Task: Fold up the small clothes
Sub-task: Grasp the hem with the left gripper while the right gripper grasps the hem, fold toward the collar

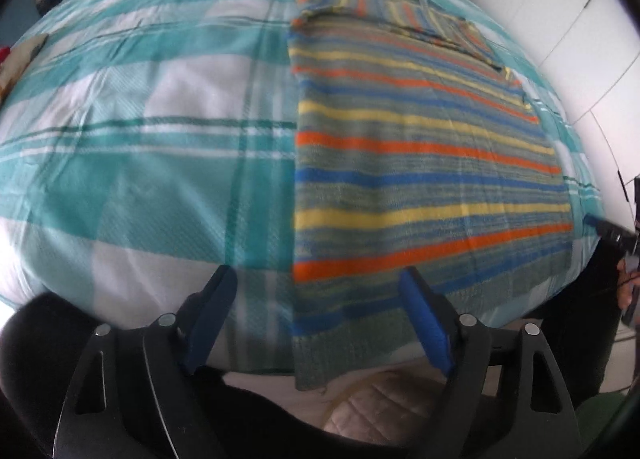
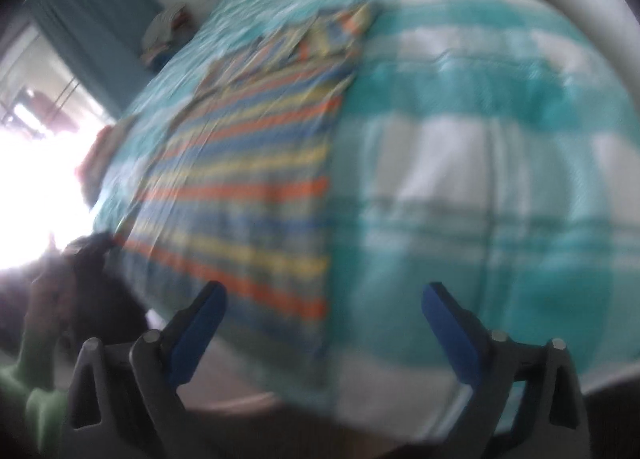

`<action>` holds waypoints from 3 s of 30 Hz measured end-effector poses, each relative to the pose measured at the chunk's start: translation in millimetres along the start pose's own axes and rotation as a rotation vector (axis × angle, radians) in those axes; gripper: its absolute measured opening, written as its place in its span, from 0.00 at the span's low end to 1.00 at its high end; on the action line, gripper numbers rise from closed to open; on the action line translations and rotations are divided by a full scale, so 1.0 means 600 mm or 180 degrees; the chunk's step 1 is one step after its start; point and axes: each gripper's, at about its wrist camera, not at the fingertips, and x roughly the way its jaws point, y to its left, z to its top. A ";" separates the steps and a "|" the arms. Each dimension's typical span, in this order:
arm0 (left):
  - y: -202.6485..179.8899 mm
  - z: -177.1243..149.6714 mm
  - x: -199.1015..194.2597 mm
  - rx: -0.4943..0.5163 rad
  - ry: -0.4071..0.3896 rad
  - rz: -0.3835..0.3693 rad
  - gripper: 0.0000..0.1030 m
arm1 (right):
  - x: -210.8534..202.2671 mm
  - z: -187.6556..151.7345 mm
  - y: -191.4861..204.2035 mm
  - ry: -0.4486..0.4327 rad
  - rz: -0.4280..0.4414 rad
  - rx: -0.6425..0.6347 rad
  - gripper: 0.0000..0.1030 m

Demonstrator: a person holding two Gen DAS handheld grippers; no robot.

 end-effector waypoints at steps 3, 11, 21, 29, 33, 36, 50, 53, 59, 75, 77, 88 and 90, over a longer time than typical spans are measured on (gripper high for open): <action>-0.006 -0.005 0.004 0.0040 0.0029 -0.0034 0.64 | 0.047 -0.025 0.012 0.0212 -0.0098 0.0014 0.68; 0.017 -0.003 -0.012 -0.0059 0.0127 -0.0557 0.03 | 0.044 -0.010 0.019 0.0316 0.0238 0.0182 0.05; 0.090 0.219 -0.046 -0.0503 -0.0757 -0.1179 0.03 | 0.008 0.219 -0.009 -0.0908 0.0763 0.0383 0.05; 0.108 0.436 0.069 -0.0663 -0.0732 -0.1117 0.03 | 0.105 0.448 -0.087 -0.1039 0.0588 0.0717 0.05; 0.118 0.529 0.140 -0.0842 -0.0719 -0.1120 0.04 | 0.138 0.530 -0.147 -0.1075 0.0654 0.0995 0.05; 0.154 0.587 0.201 -0.1449 -0.0727 -0.0984 0.26 | 0.176 0.572 -0.212 -0.1431 0.0825 0.1539 0.12; 0.126 0.384 0.152 -0.0687 -0.0466 -0.0704 0.82 | 0.103 0.409 -0.068 -0.0722 0.0131 -0.0280 0.64; 0.074 0.374 0.161 -0.0282 -0.0459 -0.0342 0.35 | 0.159 0.391 -0.062 -0.0275 -0.0014 -0.0363 0.29; 0.052 0.366 0.142 0.0072 -0.0211 -0.0346 0.05 | 0.117 0.385 -0.074 -0.0141 0.0046 -0.0224 0.08; 0.064 0.561 0.179 -0.0002 0.0130 -0.1000 0.70 | 0.147 0.578 -0.088 0.0263 0.0522 0.0145 0.54; 0.058 0.593 0.244 -0.0166 0.0372 -0.0924 0.65 | 0.234 0.620 -0.109 0.0650 0.0475 0.0449 0.54; 0.119 0.632 0.160 -0.0769 -0.0790 -0.1086 0.75 | 0.161 0.692 -0.061 -0.0758 0.0551 -0.0019 0.54; 0.113 0.592 0.149 -0.0592 -0.0724 -0.1036 0.75 | 0.158 0.647 -0.041 -0.0596 0.0492 -0.0213 0.54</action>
